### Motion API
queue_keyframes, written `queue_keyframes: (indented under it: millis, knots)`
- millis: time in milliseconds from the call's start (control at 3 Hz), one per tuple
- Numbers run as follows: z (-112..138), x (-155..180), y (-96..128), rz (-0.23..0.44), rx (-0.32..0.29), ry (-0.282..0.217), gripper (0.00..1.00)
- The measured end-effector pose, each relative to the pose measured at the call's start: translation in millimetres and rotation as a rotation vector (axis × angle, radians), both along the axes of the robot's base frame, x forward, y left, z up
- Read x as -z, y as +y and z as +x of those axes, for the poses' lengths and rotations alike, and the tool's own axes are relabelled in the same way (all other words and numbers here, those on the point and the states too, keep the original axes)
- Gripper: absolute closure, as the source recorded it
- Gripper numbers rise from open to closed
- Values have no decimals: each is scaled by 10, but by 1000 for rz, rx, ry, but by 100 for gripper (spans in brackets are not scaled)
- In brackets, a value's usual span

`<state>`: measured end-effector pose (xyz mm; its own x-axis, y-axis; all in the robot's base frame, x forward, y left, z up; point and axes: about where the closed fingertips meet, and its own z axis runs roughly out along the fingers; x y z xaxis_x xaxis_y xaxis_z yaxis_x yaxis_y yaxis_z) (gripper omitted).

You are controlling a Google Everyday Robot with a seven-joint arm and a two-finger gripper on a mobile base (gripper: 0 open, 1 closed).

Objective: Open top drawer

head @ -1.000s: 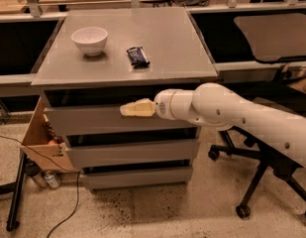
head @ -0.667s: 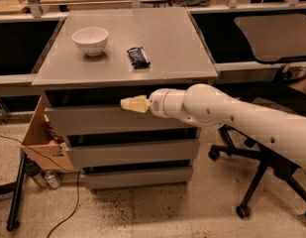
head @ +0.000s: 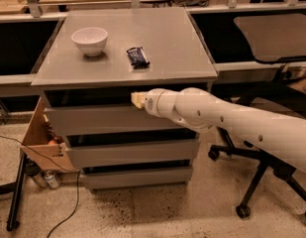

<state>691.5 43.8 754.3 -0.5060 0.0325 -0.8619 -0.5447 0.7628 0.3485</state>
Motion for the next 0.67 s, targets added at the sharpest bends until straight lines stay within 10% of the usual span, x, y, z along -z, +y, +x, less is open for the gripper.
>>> queue_keyframes:
  millis: [333, 667]
  knots:
    - [120, 44, 30, 51, 96, 13, 100]
    - [203, 72, 29, 66, 159, 21, 100]
